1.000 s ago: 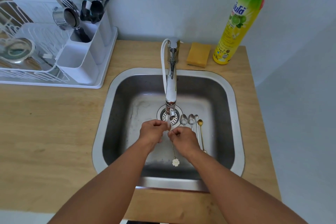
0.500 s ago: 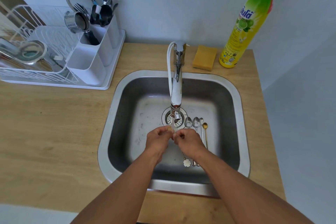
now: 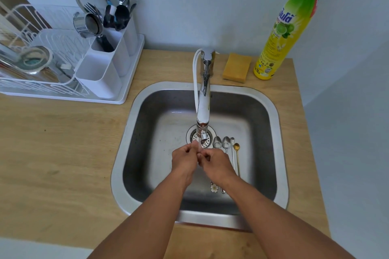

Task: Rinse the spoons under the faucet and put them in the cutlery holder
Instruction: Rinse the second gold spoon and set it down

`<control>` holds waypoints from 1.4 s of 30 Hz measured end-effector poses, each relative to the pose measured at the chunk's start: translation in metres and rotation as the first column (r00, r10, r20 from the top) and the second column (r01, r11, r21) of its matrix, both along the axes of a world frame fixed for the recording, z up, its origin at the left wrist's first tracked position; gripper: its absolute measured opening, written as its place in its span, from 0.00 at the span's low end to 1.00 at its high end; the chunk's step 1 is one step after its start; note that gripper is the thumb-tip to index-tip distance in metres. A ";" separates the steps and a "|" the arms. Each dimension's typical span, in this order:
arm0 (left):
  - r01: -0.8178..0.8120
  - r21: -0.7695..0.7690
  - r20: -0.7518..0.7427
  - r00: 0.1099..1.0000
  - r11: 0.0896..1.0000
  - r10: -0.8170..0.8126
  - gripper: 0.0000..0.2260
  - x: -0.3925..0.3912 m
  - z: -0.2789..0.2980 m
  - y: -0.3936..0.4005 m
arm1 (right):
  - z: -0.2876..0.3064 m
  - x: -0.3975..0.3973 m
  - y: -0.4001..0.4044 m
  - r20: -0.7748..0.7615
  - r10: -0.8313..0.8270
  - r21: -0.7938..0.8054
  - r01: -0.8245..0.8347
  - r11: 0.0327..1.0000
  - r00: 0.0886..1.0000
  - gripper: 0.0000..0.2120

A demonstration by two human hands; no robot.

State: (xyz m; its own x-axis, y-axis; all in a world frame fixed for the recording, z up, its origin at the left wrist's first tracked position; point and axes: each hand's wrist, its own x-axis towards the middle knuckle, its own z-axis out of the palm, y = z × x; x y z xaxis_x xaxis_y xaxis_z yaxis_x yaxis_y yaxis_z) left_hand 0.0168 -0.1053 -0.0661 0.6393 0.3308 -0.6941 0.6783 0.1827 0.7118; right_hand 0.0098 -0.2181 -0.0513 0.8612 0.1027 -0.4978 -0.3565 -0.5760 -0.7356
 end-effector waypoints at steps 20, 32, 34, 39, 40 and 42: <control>0.004 -0.311 -0.008 1.000 0.950 -0.007 0.15 0.000 0.012 0.000 | 0.008 -0.008 -0.013 0.102 -0.029 -0.120 0.042 0.992 0.994 0.08; -0.002 -0.416 0.005 1.000 0.909 0.005 0.07 -0.010 0.008 0.016 | 0.015 -0.014 -0.013 0.131 0.041 -0.048 -0.035 0.998 0.990 0.09; -0.050 -0.365 -0.044 0.998 0.930 0.036 0.09 -0.004 0.010 0.015 | 0.017 -0.015 -0.012 0.129 0.043 -0.046 -0.038 0.998 0.991 0.09; 0.012 -0.317 0.033 0.999 0.948 -0.002 0.07 0.001 0.013 0.014 | 0.018 -0.009 -0.011 0.105 -0.013 0.059 0.007 0.998 0.994 0.11; 0.064 -0.324 0.079 0.996 0.944 -0.041 0.07 -0.001 0.012 0.016 | 0.018 -0.007 -0.012 0.094 -0.004 0.090 -0.004 0.996 0.996 0.11; 0.154 -0.360 0.145 0.984 0.920 -0.108 0.09 -0.005 0.010 0.021 | 0.019 -0.004 -0.015 0.081 0.026 0.133 -0.036 0.991 0.996 0.13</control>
State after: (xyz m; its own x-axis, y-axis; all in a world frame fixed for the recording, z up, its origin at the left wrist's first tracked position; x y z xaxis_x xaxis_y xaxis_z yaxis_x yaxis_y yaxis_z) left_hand 0.0113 -0.0845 -0.0566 0.7451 -0.0259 -0.6665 0.6281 0.3633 0.6881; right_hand 0.0061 -0.2336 -0.0322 0.8926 0.1909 -0.4085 -0.2780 -0.4803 -0.8319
